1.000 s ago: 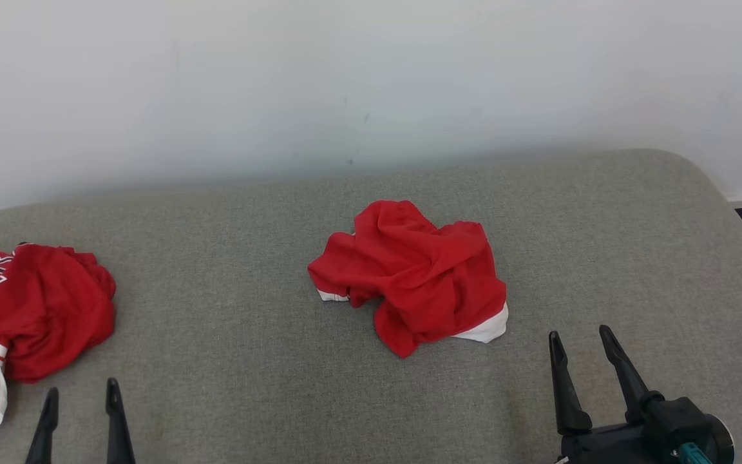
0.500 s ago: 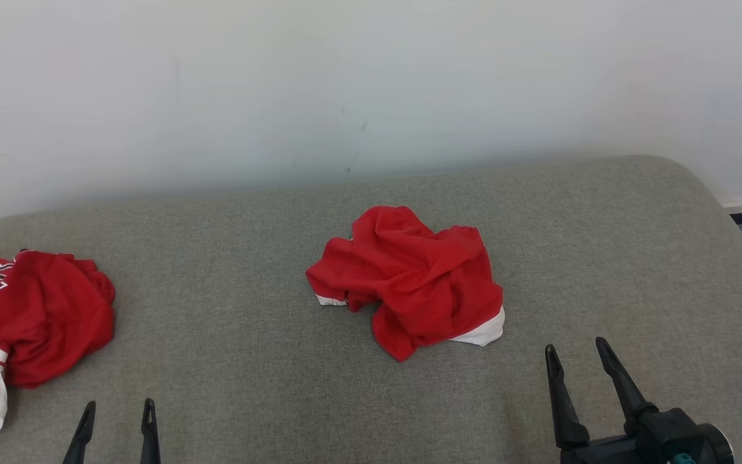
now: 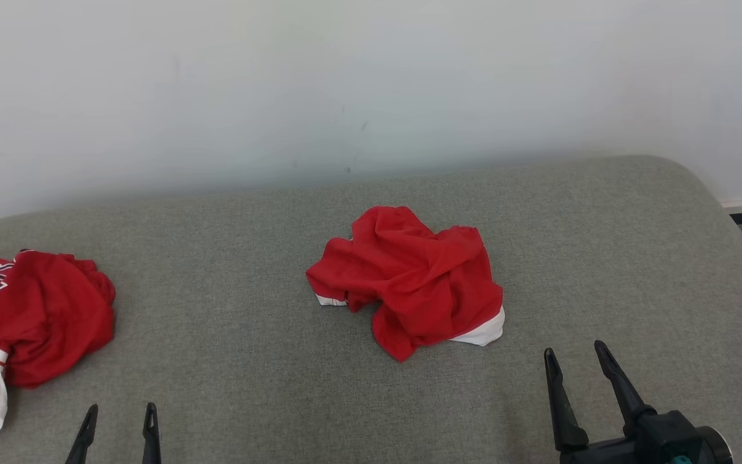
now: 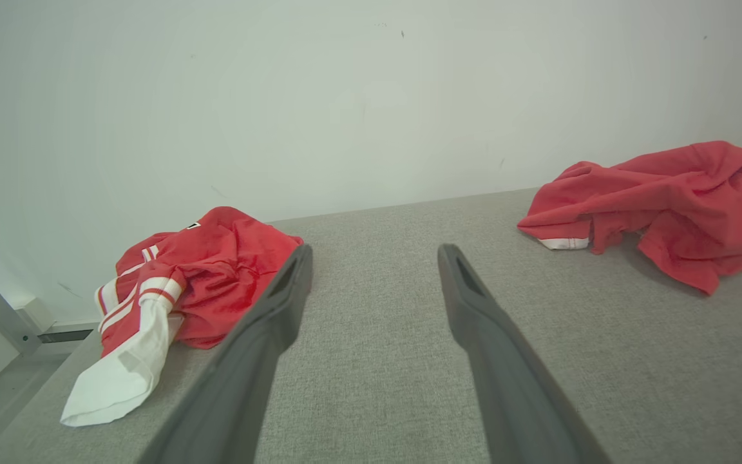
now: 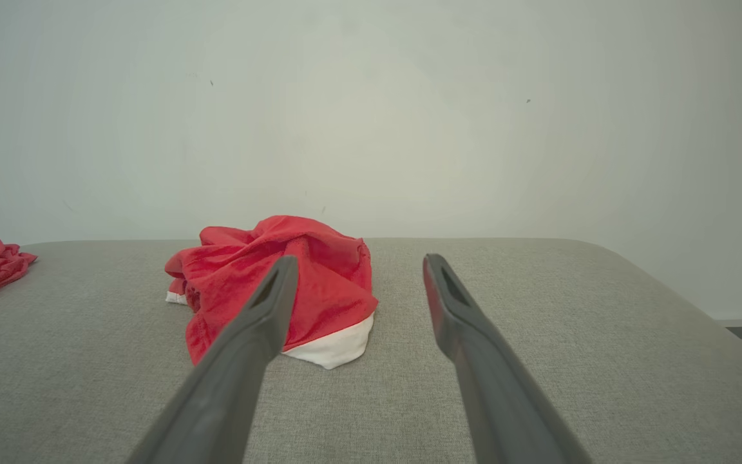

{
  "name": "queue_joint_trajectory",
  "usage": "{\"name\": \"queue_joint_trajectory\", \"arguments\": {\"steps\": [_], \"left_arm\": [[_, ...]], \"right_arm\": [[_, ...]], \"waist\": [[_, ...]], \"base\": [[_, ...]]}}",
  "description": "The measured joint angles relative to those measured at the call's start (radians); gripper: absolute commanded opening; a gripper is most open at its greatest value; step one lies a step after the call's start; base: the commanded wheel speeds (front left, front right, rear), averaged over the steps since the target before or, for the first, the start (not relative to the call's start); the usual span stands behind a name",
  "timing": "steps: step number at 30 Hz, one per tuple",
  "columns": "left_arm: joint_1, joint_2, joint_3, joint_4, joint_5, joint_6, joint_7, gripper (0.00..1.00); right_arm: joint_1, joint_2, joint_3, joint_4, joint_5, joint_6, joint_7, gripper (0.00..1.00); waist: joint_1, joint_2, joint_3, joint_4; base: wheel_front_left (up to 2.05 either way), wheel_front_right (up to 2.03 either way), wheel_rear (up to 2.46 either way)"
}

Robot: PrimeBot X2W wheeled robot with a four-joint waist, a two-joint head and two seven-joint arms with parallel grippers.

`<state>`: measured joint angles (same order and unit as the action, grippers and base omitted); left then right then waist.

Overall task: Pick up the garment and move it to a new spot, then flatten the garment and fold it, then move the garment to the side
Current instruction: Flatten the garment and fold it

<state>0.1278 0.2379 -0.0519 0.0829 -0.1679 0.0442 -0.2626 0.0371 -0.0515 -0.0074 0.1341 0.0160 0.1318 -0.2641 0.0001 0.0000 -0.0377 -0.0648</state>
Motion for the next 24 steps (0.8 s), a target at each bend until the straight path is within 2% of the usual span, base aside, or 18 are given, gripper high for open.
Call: {"name": "queue_joint_trajectory", "arguments": {"steps": [24], "left_arm": [[-0.001,-0.013,0.015,0.008,0.011,-0.01,0.0,1.0]], "right_arm": [[0.0,0.0,0.001,0.007,-0.002,0.0,0.0,1.0]], "waist": [[0.0,0.0,0.007,-0.001]], "base": [[0.0,0.0,0.0]]}}
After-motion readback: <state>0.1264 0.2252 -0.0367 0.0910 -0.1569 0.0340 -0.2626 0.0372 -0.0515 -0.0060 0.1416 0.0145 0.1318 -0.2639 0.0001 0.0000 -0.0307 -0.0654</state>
